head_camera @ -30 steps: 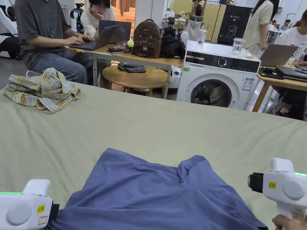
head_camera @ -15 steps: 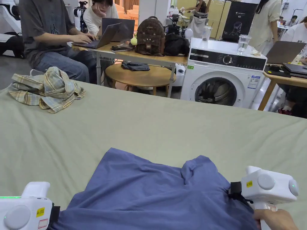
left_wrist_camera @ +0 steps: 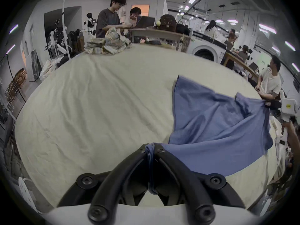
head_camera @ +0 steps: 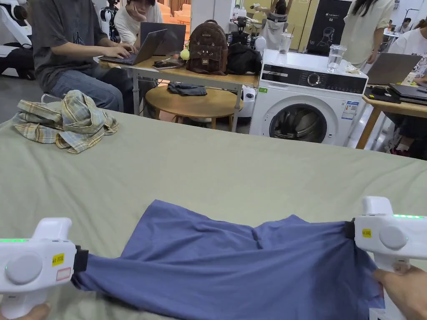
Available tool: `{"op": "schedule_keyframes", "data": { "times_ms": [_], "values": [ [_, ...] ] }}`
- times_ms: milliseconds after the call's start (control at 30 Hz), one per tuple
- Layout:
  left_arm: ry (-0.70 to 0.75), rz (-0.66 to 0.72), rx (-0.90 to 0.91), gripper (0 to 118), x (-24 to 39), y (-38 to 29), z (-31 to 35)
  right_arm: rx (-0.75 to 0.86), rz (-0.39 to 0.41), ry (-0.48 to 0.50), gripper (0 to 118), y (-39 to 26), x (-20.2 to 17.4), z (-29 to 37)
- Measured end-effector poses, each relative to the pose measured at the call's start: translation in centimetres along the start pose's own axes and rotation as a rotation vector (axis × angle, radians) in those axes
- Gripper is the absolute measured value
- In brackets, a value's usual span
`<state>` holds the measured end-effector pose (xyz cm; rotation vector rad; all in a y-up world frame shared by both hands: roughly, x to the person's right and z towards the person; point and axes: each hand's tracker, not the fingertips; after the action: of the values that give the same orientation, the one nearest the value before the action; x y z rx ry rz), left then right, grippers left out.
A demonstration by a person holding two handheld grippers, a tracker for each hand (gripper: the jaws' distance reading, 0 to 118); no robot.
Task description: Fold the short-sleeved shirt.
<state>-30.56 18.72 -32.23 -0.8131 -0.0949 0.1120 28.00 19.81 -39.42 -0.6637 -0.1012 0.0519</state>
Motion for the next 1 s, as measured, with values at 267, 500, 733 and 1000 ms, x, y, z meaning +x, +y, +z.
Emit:
{"op": "schedule_keyframes", "data": {
  "times_ms": [267,500,733,1000],
  "values": [
    [-0.043,-0.059,0.219,0,2.4,9.8,5.7,0.218,-0.01,-0.086,0,6.5,1.3,8.3],
    [-0.063,-0.102,0.345,0,5.0,20.3,10.2,0.365,-0.015,-0.16,0,12.0,2.6,15.3],
    [-0.047,-0.151,0.409,0,7.0,28.1,12.1,0.431,-0.083,-0.198,0,16.9,4.1,18.9],
    [-0.038,-0.126,0.472,0,8.5,34.7,14.6,0.511,-0.105,-0.236,0,23.0,4.2,19.0]
  ]
}}
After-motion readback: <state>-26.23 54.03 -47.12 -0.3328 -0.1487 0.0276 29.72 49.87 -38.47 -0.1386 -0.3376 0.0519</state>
